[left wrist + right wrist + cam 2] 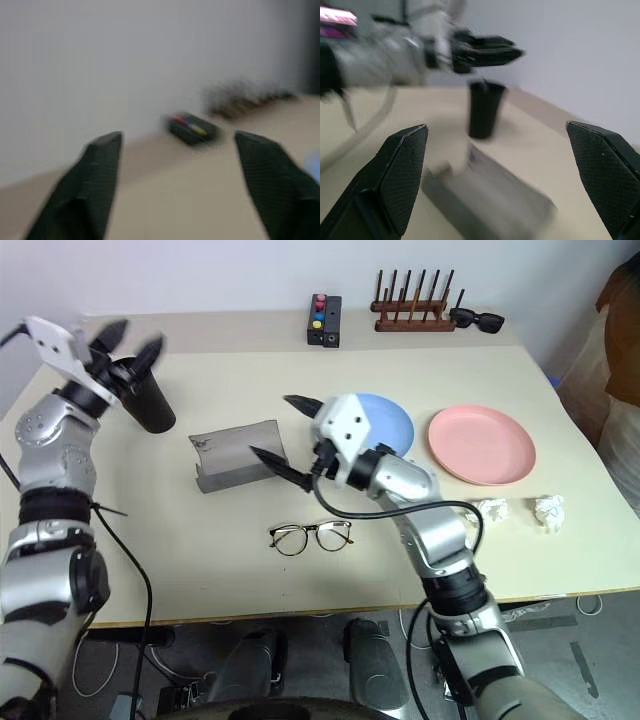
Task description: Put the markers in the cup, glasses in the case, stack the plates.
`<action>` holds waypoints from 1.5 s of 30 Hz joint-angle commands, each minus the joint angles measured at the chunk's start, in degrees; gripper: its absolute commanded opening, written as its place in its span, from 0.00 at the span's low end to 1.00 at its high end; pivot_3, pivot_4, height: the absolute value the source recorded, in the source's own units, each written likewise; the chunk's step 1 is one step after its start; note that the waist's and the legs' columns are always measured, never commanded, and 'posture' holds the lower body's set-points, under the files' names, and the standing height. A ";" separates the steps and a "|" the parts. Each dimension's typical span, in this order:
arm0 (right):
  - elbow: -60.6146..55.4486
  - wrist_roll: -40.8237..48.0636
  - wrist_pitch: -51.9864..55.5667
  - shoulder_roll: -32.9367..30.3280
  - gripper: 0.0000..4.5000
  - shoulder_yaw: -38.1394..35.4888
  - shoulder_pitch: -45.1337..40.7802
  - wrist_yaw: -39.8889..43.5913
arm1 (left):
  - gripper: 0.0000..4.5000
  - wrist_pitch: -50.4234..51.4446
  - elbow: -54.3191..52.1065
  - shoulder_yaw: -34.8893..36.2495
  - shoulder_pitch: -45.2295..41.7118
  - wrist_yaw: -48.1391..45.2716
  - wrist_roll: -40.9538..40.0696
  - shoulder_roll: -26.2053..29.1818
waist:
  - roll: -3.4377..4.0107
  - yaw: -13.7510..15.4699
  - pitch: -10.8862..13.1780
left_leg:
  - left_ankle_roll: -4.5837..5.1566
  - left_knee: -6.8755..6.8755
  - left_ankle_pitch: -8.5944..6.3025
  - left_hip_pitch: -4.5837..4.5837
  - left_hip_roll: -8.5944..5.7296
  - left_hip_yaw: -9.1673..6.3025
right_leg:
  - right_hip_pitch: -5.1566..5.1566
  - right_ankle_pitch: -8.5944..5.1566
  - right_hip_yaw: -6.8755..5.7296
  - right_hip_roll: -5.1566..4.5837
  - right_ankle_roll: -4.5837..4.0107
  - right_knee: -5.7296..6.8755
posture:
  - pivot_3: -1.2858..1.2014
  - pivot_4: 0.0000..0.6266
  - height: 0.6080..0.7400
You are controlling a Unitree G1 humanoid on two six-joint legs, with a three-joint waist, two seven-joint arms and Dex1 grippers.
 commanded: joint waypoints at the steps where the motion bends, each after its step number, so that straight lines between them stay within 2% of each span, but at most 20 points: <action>1: -4.43 -0.04 0.19 -2.71 1.00 -1.21 1.73 1.41 | 0.99 11.84 -15.73 -6.96 6.15 -10.78 -1.42 6.00 | 0.02 -0.17 0.01 | 0.00 -0.05 0.00 0.02 0.03 -0.03 | -0.01 -0.01 0.00 0.03 -0.01 0.00 | 0.52 0.24 0.96; 6: -9.45 -0.16 3.27 -9.82 1.00 -0.87 7.02 5.20 | 0.99 16.29 -19.35 -14.31 9.55 -13.25 5.46 10.28 | 0.03 0.52 0.02 | 0.00 -0.11 0.01 0.07 0.05 -0.04 | 0.00 -0.12 -0.01 0.09 -0.17 -0.02 | 0.52 0.24 0.96; 15: -12.74 -1.12 4.53 -11.52 1.00 -1.34 10.72 3.22 | 0.99 14.66 -15.10 -21.88 9.08 -15.35 13.61 9.44 | 0.03 0.67 0.02 | 0.00 -0.04 0.00 0.01 0.05 0.00 | 0.00 -0.21 0.00 0.08 -0.24 -0.09 | 0.52 0.24 0.96; 18: -13.54 -1.36 4.77 -11.16 1.00 -1.29 11.33 2.38 | 0.81 12.58 -12.24 -22.59 8.07 -13.69 16.02 7.83 | 0.03 0.68 0.02 | 0.00 -0.03 0.01 0.02 0.04 0.03 | 0.00 -0.19 0.02 0.06 -0.20 -0.09 | 0.52 0.24 0.96; 25: -14.80 -1.44 5.14 -11.11 1.00 -1.15 12.51 1.50 | 0.02 9.46 -10.49 -22.17 7.67 -13.60 17.72 6.52 | 0.03 0.62 0.02 | 0.00 -0.04 0.00 0.02 0.05 0.02 | 0.00 -0.12 0.02 0.07 -0.08 -0.09 | 0.52 0.24 0.96; 31: -15.16 -1.42 5.13 -11.35 1.00 -1.24 13.08 1.50 | 0.01 11.16 -15.65 -19.75 9.63 -17.53 14.45 8.78 | 0.03 0.60 0.02 | 0.00 -0.03 0.00 0.02 0.05 0.02 | 0.01 -0.13 0.02 0.06 -0.09 -0.08 | 0.52 0.24 0.96; 37: -14.97 -1.23 5.08 -11.53 1.00 -1.46 12.83 1.82 | 0.01 17.05 -28.20 -17.34 16.05 -23.53 7.58 12.74 | 0.04 0.71 0.02 | 0.00 -0.03 0.00 0.00 0.10 0.01 | 0.00 -0.17 0.02 0.05 -0.17 -0.09 | 0.52 0.24 0.96; 41: -14.75 -0.98 5.08 -11.33 1.00 -1.13 12.56 2.20 | 0.01 14.66 -30.68 -19.19 18.86 -23.59 10.72 15.29 | 0.04 0.74 0.02 | 0.00 0.00 0.00 0.01 0.09 0.02 | 0.02 -0.23 0.02 0.04 -0.26 -0.09 | 0.52 0.24 0.96; 45: -14.59 -1.05 5.07 -11.04 1.00 -0.80 12.31 2.36 | 0.01 14.01 -29.66 -19.73 18.66 -22.57 11.74 14.43 | 0.04 0.78 0.02 | 0.00 0.00 0.00 0.01 0.09 0.01 | 0.02 -0.23 0.01 0.05 -0.26 -0.09 | 0.52 0.24 0.96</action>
